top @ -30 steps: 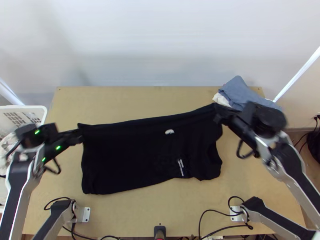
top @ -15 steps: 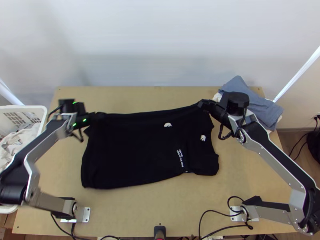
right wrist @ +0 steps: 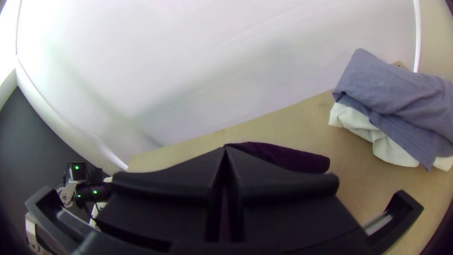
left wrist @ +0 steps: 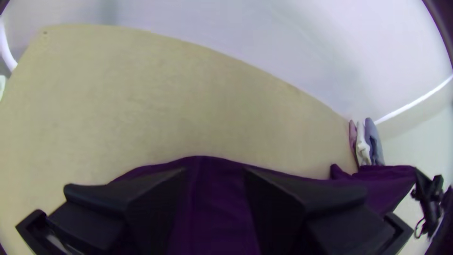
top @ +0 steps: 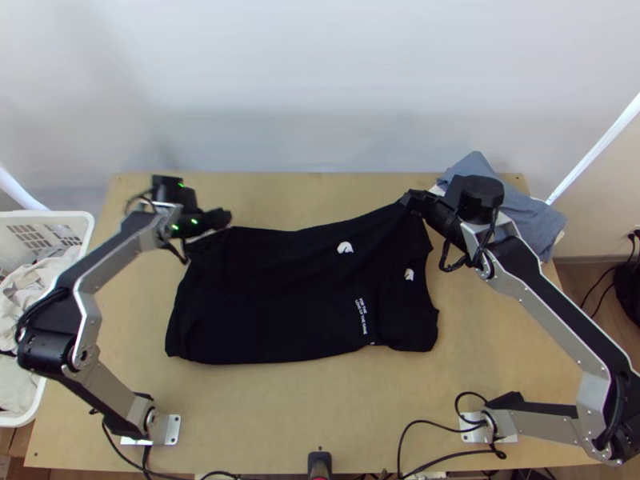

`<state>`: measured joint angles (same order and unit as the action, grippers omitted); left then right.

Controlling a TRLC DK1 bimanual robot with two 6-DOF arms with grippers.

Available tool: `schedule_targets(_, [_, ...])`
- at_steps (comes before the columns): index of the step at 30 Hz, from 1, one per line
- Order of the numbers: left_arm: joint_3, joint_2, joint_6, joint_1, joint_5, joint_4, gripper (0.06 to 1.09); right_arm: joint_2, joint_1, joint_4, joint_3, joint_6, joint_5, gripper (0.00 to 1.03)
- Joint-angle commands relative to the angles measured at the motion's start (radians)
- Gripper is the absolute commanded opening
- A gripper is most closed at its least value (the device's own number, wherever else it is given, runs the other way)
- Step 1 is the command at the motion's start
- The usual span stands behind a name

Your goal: Fold the t-shirt

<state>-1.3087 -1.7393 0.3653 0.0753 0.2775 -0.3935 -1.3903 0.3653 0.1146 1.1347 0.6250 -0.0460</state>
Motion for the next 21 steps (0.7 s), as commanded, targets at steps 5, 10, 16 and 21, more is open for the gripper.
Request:
schedule_targets(5, [-0.187,0.084,0.158,-0.224,0.137,-0.288,0.79,-0.044,0.003,0.008,0.063,0.036,0.003,0.03])
schedule_targets(10, [-0.274,-0.02,0.296,-0.35,0.18,-0.55,0.79,-0.069,0.009,0.039,0.096,0.061,0.003,0.03])
schedule_targets(16, [-0.359,-0.149,0.406,-0.388,0.213,-0.806,0.79,-0.075,0.012,0.063,0.112,0.074,0.003,0.03])
schedule_targets(21, [-0.356,-0.229,0.442,-0.381,0.354,-0.829,0.79,-0.072,0.012,0.069,0.108,0.078,0.003,0.03])
